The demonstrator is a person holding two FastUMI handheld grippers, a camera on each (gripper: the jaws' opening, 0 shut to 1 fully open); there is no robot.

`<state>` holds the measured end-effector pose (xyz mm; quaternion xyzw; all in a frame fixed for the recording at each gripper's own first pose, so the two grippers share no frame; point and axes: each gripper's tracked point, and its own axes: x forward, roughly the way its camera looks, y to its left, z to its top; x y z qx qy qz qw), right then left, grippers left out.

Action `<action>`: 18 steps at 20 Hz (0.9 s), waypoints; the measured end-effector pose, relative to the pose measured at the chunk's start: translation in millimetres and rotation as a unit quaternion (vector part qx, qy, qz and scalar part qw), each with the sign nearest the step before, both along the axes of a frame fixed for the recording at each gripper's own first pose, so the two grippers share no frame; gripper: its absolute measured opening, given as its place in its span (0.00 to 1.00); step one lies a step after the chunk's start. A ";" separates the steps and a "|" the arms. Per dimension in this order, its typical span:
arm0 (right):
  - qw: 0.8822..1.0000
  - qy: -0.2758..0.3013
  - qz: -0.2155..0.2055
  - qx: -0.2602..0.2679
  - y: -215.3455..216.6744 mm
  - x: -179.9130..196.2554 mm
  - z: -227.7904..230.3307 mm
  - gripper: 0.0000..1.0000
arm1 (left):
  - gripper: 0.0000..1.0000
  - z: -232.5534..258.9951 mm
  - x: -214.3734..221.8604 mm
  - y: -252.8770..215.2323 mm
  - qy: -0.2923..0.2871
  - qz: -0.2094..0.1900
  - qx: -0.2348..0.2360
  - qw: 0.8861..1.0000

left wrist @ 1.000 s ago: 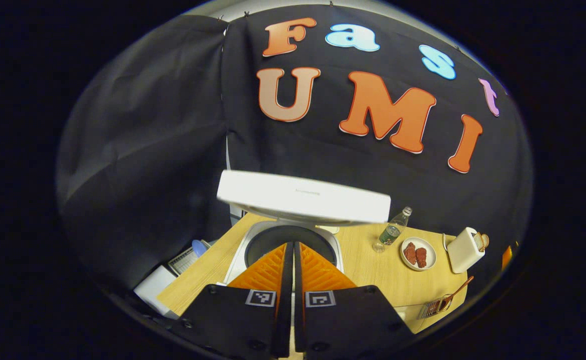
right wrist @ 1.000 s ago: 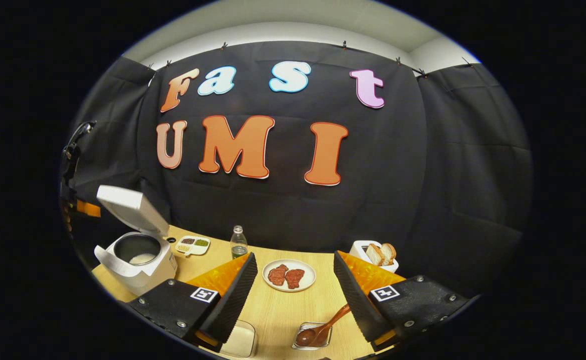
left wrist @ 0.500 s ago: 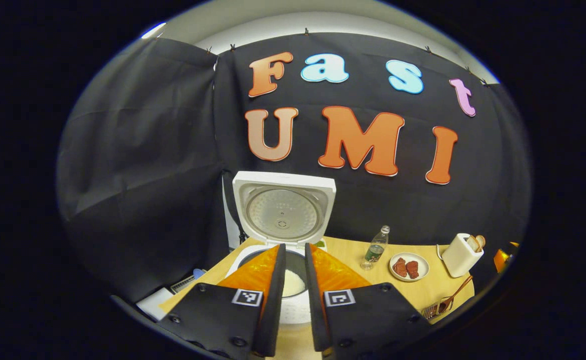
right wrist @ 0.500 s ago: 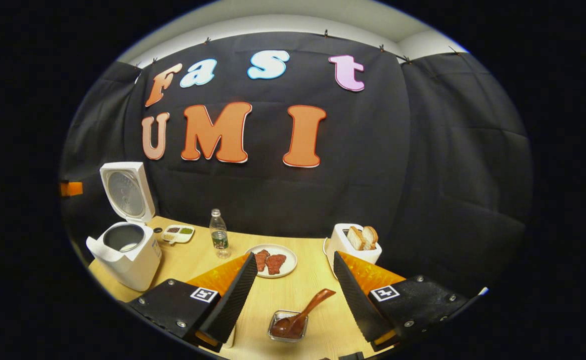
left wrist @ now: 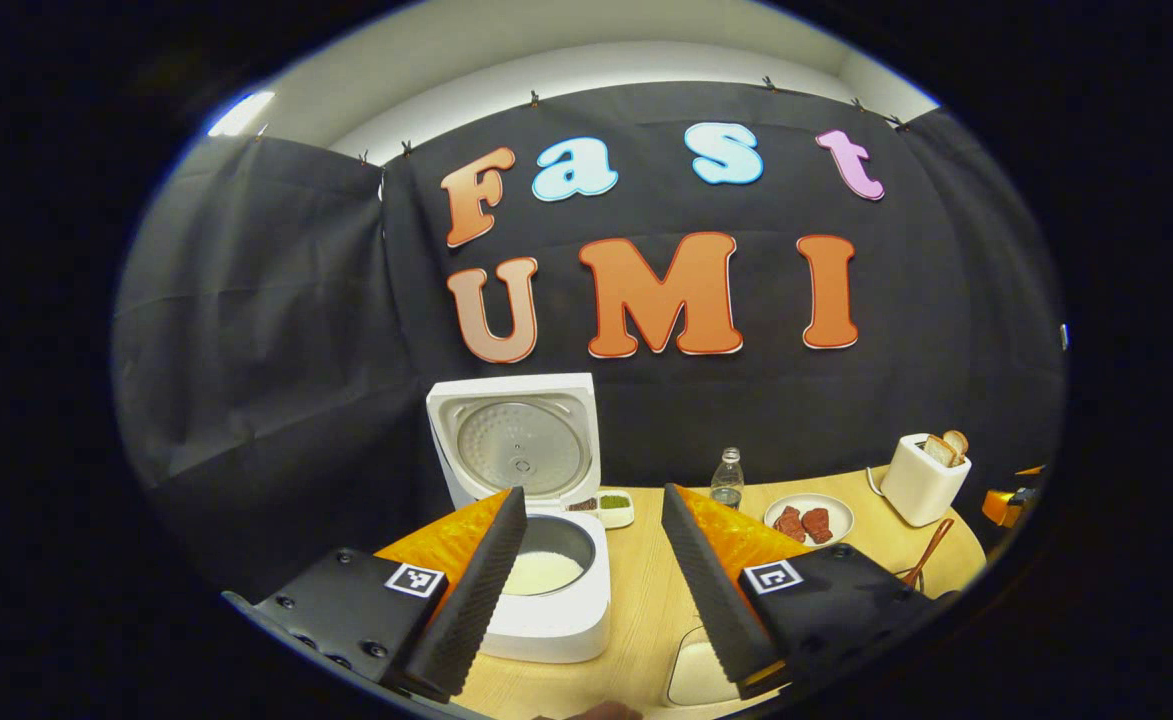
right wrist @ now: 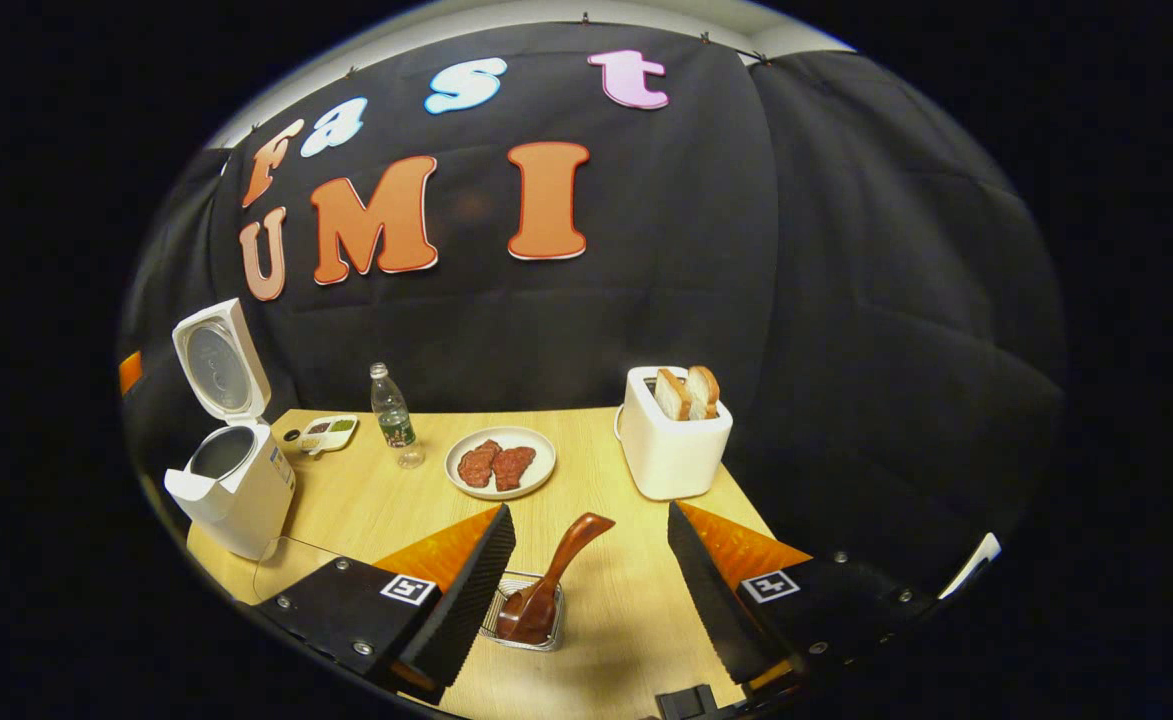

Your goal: Close the left gripper, press the button to open the rice cooker; take a wooden spoon from the chopstick holder with the right hand, scoop a spoonful of rice and pour it into the rice cooker, then put the wooden spoon back into the chopstick holder.

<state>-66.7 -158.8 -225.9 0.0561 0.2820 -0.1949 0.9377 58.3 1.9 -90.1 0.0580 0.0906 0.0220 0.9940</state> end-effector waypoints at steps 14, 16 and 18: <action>0.975 0.129 -0.022 0.182 7.9 46.1 -130.2 0.71 | 0.99 -16.8 -55.5 9.5 0.019 0.068 0.044 0.997; 0.970 0.138 -0.030 0.198 9.3 50.2 -140.0 0.55 | 0.99 -23.8 -57.7 9.7 0.032 0.073 0.041 0.996; 0.968 0.142 -0.031 0.204 12.1 53.3 -145.5 0.44 | 0.99 -24.7 -56.6 10.4 0.036 0.075 0.043 0.996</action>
